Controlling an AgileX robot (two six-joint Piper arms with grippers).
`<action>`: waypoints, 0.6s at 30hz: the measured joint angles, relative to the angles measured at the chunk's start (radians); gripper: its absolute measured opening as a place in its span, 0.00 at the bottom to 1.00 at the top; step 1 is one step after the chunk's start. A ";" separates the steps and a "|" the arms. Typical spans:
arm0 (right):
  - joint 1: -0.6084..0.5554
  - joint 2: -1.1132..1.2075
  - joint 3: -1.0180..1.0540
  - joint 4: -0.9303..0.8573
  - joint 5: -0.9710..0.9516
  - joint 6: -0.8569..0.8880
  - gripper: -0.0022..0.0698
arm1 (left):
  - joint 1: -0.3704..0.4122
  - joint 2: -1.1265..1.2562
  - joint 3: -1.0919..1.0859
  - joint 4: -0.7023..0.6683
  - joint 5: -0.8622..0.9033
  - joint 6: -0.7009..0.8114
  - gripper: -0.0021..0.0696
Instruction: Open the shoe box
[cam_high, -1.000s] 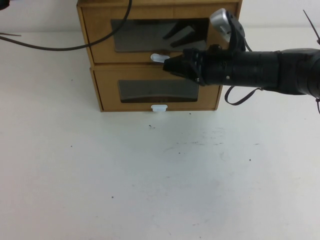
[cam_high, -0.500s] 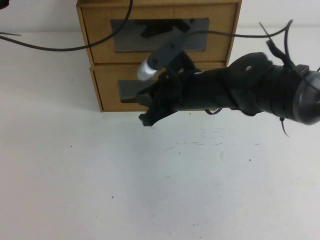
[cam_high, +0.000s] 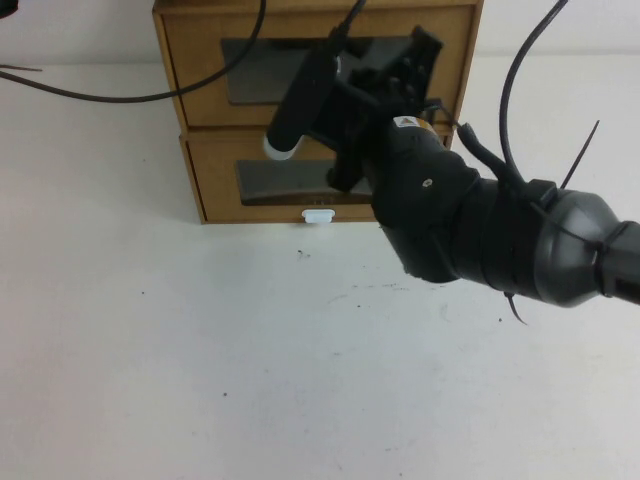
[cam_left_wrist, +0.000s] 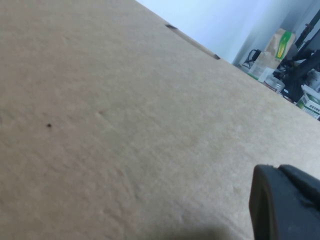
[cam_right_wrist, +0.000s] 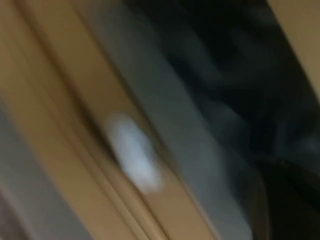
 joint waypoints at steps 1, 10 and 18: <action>0.013 -0.003 0.000 0.058 -0.076 -0.070 0.00 | 0.000 0.000 0.000 0.000 -0.003 0.000 0.02; 0.062 -0.028 0.000 0.389 -0.280 -0.115 0.00 | 0.000 0.000 0.000 0.000 0.000 0.000 0.02; 0.084 -0.028 0.000 0.354 -0.294 -0.401 0.00 | 0.000 0.000 0.000 0.000 0.004 0.000 0.02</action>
